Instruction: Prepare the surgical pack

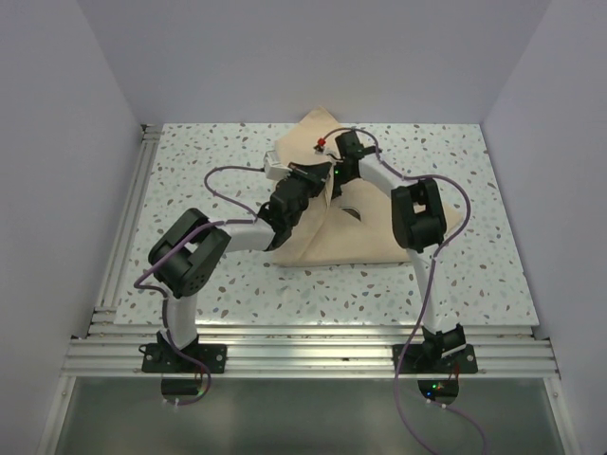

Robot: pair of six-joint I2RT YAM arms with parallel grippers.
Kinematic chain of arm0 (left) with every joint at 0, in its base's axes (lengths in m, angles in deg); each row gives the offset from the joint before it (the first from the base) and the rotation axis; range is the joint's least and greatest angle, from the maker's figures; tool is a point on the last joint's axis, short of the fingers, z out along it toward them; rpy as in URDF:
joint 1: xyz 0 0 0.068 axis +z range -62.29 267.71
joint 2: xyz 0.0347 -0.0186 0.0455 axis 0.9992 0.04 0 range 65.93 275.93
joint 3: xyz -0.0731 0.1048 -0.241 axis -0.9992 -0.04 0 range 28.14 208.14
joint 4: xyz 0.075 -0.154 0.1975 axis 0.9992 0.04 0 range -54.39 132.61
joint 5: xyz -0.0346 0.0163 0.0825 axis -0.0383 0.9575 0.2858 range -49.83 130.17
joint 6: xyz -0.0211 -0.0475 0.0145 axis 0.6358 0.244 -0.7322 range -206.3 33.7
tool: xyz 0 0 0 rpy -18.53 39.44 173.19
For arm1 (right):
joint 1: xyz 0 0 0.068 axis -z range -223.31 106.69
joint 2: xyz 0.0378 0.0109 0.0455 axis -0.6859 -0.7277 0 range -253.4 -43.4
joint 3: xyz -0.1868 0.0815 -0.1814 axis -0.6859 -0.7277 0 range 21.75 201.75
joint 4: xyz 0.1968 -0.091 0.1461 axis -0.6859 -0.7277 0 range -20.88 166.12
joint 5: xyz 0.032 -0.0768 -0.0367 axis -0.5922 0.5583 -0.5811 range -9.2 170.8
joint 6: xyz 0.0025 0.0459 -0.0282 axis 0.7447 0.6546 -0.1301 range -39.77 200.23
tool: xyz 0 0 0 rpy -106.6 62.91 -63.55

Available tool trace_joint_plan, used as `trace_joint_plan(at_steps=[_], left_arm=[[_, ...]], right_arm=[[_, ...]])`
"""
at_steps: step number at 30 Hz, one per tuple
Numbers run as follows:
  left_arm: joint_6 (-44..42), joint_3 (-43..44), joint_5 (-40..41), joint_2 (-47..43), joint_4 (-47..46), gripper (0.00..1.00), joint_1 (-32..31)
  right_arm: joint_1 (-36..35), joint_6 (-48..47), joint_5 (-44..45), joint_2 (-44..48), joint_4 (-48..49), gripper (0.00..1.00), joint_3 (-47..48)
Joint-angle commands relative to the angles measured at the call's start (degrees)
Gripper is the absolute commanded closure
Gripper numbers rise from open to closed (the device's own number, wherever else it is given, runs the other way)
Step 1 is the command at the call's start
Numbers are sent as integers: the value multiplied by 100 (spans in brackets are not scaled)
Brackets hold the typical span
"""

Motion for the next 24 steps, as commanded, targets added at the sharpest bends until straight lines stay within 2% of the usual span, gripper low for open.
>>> trace_joint_plan(at_steps=[1, 6, 13, 17, 24], left_arm=[[-163, -12, -64, -15, -765, 100, -1], [-181, -30, -222, 257, -1354, 100, -1], [-339, -39, -187, 302, -1328, 100, 8], [-383, -91, -143, 302, -1284, 100, 8], [-339, -144, -152, 486, -1468, 100, -1]], right_arm=[[106, 48, -492, -143, -282, 99, 531], [142, 66, -950, -539, -326, 93, 681], [273, 355, -1012, -574, -203, 82, 1137], [387, 592, -977, -557, -273, 62, 1586], [555, 848, -828, -434, -71, 42, 1683]])
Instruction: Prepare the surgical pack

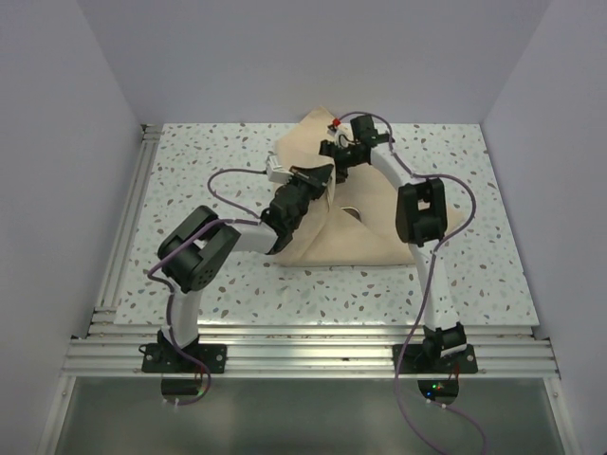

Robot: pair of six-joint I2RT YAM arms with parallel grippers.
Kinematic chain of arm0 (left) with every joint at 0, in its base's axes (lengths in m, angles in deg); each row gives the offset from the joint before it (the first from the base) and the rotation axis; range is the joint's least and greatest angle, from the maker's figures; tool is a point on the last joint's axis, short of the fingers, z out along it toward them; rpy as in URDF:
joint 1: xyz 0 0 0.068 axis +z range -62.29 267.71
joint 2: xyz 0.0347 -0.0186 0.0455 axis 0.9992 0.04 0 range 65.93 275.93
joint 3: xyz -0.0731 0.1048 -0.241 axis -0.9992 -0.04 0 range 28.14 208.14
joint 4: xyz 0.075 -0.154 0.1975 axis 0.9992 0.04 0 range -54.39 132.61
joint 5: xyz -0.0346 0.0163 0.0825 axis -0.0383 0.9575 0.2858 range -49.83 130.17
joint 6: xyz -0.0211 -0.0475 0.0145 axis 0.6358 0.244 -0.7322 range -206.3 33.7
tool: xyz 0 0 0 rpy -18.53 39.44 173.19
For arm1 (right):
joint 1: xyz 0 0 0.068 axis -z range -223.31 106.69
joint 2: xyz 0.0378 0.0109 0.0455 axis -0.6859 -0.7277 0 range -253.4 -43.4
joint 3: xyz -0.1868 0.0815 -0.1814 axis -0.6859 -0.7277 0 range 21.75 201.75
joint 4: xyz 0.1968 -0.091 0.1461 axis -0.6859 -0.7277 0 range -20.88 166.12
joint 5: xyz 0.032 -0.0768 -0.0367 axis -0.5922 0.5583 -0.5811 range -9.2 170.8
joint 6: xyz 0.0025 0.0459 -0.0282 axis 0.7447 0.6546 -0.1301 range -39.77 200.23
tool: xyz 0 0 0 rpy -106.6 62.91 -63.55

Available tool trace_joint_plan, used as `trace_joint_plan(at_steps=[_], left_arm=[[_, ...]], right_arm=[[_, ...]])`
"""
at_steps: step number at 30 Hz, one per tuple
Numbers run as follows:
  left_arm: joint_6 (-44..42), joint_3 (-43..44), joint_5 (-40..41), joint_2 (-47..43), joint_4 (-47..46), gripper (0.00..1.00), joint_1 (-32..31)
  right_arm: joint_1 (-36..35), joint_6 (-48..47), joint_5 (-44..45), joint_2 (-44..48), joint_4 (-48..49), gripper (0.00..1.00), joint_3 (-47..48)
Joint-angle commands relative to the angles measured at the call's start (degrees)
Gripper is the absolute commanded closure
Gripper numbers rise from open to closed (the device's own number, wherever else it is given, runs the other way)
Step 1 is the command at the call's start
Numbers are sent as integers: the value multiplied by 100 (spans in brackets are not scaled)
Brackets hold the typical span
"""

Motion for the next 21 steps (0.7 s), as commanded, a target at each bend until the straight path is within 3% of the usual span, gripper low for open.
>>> trace_joint_plan(at_steps=[1, 7, 15, 19, 21], left_arm=[[-116, -44, -10, 149, -616, 100, -1], [-204, 0, -71, 237, -643, 100, -9], [-169, 395, -203, 632, -503, 99, -159], [-371, 869, -659, 888, -319, 78, -185], [-563, 1071, -914, 949, -239, 63, -194]], right_arm=[[115, 245, -8, 268, 71, 41, 127], [492, 245, 308, 645, 168, 40, -162], [1152, 148, 1485, 2251, 300, 40, -1410], [1451, 165, 2110, 3132, 528, 38, -2332], [1504, 165, 2339, 3413, 607, 36, -2631]])
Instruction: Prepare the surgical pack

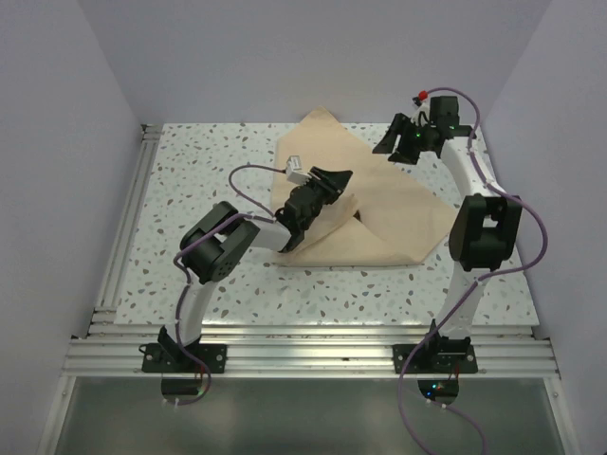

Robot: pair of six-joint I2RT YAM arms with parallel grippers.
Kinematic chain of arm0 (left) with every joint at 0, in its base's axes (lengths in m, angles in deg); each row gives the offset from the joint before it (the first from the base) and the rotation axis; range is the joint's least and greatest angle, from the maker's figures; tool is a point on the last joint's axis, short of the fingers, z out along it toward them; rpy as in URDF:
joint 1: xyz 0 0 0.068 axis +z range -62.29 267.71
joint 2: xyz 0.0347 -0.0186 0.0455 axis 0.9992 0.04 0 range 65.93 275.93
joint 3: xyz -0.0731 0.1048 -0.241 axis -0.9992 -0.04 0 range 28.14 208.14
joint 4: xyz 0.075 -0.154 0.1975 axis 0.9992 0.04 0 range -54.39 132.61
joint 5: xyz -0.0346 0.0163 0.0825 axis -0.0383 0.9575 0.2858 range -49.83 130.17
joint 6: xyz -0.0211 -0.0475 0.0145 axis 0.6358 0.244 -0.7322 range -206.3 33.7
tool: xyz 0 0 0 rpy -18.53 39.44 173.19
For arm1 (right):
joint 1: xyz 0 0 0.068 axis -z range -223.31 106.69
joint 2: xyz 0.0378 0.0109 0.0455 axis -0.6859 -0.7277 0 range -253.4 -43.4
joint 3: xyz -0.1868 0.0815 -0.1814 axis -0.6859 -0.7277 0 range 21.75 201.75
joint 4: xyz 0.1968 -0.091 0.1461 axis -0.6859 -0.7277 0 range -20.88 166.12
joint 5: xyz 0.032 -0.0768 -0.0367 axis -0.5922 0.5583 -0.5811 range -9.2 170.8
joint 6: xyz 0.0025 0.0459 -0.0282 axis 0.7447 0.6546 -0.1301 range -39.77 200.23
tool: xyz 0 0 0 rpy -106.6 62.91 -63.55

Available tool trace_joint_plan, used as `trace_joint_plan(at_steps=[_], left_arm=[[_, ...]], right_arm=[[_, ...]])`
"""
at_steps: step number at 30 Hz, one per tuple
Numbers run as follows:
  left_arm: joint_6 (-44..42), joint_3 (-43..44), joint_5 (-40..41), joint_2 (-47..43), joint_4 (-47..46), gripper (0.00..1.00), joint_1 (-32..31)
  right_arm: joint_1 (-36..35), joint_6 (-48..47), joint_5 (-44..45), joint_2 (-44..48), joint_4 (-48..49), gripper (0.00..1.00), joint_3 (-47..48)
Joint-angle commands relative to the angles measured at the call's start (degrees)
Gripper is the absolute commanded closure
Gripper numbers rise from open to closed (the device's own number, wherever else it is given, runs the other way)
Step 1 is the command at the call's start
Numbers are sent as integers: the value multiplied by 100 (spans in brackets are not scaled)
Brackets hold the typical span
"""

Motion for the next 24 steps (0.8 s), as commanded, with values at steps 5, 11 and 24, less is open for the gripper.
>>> trace_joint_plan(at_steps=[5, 11, 24], left_arm=[[-876, 643, -913, -166, 76, 20, -45], [-1571, 704, -1920, -1254, 1497, 15, 279], [-3338, -1472, -2011, -4665, 4955, 30, 790]], right_arm=[[86, 50, 655, 1444, 578, 32, -1229], [-19, 50, 197, 1664, 701, 29, -1994], [-713, 445, 715, 1428, 1061, 21, -3031]])
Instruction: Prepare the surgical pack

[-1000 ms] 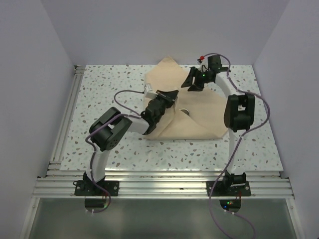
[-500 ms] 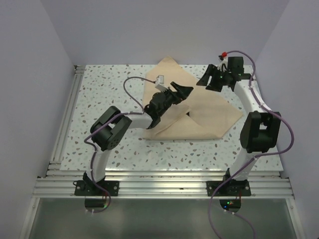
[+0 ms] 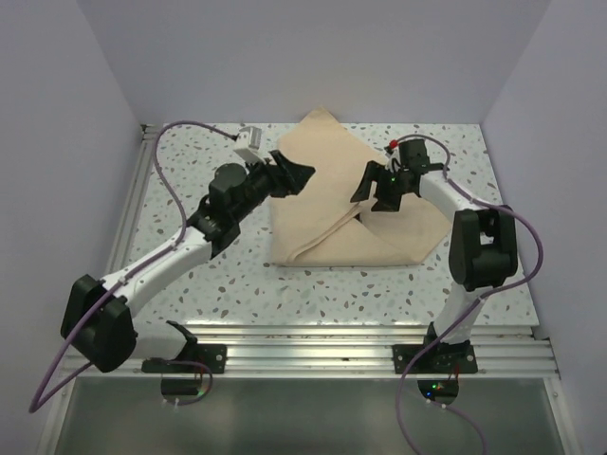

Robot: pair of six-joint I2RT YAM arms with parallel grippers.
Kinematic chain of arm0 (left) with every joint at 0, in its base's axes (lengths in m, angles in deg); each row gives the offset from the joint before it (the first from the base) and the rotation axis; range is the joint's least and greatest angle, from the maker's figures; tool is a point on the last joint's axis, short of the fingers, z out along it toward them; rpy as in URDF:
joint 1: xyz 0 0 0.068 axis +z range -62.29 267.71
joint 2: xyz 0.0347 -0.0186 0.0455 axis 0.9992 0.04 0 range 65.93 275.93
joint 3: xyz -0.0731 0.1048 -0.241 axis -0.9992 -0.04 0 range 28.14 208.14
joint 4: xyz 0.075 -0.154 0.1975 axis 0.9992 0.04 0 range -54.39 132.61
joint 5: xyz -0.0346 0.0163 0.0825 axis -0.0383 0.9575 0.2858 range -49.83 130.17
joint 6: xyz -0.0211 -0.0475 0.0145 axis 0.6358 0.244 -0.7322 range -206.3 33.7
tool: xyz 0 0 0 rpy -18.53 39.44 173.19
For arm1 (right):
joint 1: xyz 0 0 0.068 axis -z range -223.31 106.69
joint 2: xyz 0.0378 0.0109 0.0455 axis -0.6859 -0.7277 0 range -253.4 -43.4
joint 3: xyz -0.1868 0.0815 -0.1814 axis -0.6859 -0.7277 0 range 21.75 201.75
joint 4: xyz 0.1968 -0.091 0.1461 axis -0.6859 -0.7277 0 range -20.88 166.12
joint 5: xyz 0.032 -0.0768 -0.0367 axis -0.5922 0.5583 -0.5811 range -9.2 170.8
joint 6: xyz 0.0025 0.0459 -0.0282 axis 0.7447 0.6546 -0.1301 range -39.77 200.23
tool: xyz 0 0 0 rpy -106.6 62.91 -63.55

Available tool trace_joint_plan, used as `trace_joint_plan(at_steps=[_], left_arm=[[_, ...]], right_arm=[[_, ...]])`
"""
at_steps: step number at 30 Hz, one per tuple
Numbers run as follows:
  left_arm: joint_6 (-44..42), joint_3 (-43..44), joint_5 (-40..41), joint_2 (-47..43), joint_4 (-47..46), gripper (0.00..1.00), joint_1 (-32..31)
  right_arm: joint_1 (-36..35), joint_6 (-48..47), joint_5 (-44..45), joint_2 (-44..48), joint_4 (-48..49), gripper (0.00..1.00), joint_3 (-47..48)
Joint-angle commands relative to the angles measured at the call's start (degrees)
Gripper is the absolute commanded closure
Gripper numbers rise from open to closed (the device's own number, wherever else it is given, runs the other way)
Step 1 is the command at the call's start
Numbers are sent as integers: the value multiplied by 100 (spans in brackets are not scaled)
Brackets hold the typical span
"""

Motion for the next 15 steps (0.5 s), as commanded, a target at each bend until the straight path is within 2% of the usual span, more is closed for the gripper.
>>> trace_joint_plan(at_steps=[1, 6, 7, 9, 13, 15], left_arm=[[-436, -937, -239, -246, 798, 34, -28], [-541, -1526, -284, -484, 973, 51, -28], [-559, -1597, -293, -519, 938, 57, -28], [-611, -1685, -301, -555, 955, 60, -28], [-717, -1773, -354, -493, 1061, 76, -19], [-726, -1879, -477, -406, 983, 81, -28]], right_arm=[[-139, 139, 231, -65, 393, 20, -70], [-218, 192, 354, -197, 551, 23, -141], [-218, 209, 345, -232, 612, 24, -141], [-227, 271, 310, -338, 735, 26, -141], [-236, 341, 258, -443, 867, 38, -158], [-236, 350, 214, -478, 911, 44, -141]])
